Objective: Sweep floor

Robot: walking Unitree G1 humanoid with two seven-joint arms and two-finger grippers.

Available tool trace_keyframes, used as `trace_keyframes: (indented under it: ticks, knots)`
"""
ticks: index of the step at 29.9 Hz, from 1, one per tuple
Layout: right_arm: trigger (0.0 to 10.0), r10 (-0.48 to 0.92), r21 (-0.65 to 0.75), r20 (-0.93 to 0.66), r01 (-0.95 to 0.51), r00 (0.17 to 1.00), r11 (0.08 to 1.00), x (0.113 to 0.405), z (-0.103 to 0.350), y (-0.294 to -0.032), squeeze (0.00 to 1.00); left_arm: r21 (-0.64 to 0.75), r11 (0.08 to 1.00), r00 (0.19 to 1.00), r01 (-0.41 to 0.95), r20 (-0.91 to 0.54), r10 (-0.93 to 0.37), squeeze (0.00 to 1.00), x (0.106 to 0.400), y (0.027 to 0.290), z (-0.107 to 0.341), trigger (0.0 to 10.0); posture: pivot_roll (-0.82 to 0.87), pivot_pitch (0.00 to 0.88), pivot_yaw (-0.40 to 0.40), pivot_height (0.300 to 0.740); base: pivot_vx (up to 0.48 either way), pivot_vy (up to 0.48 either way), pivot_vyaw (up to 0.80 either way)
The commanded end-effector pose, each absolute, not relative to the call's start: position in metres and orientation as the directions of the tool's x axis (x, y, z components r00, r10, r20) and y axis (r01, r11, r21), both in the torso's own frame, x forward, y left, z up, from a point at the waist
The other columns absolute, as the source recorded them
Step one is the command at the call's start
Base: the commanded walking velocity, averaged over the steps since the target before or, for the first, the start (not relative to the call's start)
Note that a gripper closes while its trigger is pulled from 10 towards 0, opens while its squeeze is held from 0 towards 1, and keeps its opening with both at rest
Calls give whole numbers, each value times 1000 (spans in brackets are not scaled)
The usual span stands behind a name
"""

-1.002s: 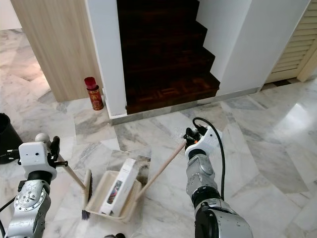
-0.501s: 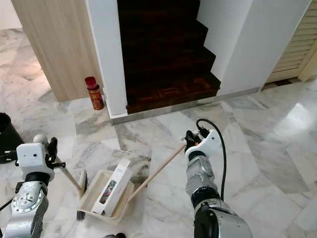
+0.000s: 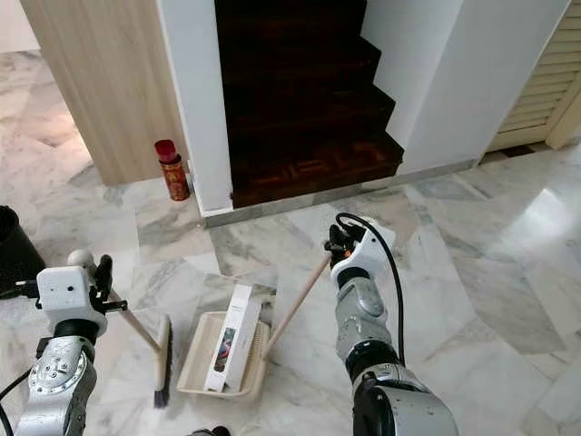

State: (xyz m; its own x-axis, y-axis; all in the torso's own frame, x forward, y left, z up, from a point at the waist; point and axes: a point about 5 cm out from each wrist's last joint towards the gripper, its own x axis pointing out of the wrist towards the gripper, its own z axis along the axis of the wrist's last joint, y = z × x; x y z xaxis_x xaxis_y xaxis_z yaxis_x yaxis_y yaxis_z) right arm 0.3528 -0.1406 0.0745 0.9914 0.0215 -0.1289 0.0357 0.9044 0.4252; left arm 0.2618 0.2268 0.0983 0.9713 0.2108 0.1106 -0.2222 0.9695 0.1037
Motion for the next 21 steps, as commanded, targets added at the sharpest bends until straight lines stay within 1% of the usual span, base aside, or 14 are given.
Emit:
trace_keyframes:
  ticks: [1,2,21]
  knots:
    - [10000,13,412,-52,10,999,911,359,90,-141,0,104,968,963,-229,167,210,0,262,225,111,10000,55,27,-36,740,0,0,0]
    - [10000,16,409,-49,6,999,913,359,90,-140,0,102,968,963,-230,166,211,0,262,225,111,10000,55,27,-36,740,0,0,0]
    - [10000,23,395,-34,-7,999,919,359,92,-139,0,98,971,966,-219,160,202,0,263,221,108,10000,59,0,-30,740,0,360,0]
